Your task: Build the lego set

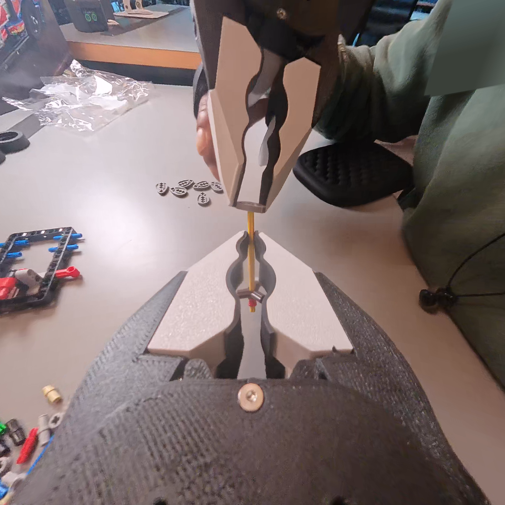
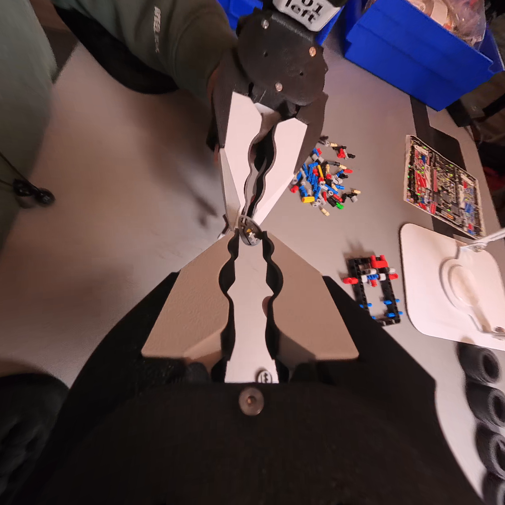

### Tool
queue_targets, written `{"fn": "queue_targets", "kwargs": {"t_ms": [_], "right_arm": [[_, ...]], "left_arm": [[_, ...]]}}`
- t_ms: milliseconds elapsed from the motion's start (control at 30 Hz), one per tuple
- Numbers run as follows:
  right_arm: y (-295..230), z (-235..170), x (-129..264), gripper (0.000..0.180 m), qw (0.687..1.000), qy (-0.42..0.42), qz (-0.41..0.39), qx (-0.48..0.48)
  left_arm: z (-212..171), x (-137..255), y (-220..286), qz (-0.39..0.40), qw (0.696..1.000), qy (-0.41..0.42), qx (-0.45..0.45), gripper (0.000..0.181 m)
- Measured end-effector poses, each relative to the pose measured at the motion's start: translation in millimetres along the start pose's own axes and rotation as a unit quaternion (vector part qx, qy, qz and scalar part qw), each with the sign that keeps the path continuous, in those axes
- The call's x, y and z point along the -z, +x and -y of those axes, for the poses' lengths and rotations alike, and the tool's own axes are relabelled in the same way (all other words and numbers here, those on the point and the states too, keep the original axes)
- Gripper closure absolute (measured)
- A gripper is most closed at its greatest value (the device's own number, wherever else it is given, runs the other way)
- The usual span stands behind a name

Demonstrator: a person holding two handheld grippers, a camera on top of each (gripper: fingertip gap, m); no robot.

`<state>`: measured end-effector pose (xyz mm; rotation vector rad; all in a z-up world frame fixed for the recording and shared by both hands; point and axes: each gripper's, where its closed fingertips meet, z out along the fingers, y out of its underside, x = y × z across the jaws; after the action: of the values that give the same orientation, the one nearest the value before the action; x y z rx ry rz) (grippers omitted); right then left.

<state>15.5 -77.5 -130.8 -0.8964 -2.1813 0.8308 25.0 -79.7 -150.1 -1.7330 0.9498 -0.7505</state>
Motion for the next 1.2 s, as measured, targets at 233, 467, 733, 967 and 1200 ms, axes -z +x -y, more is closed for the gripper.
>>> {"fn": "queue_targets", "kwargs": {"t_ms": [233,467,733,967,1200], "right_arm": [[-9,-6,-2,0.166,0.999,0.009,0.042,-0.014],[-12,-12,-5,0.166,0.999,0.007,0.051,-0.003],[-5,-16,-6,0.166,0.995,0.056,0.07,-0.05],[5,-9,1,0.166,0.946,0.211,0.149,-0.194],[-4,-17,-9,0.166,0.969,0.144,0.141,-0.142]], "left_arm": [[-5,-3,5,-0.016,1.0,-0.019,0.01,0.179],[-10,-6,7,-0.022,0.998,-0.053,0.04,0.18],[-11,-6,0,-0.015,0.994,-0.063,0.083,0.179],[0,-3,-6,-0.017,0.99,-0.03,0.133,0.178],[-14,-6,-1,-0.043,0.982,-0.053,0.175,0.178]]}}
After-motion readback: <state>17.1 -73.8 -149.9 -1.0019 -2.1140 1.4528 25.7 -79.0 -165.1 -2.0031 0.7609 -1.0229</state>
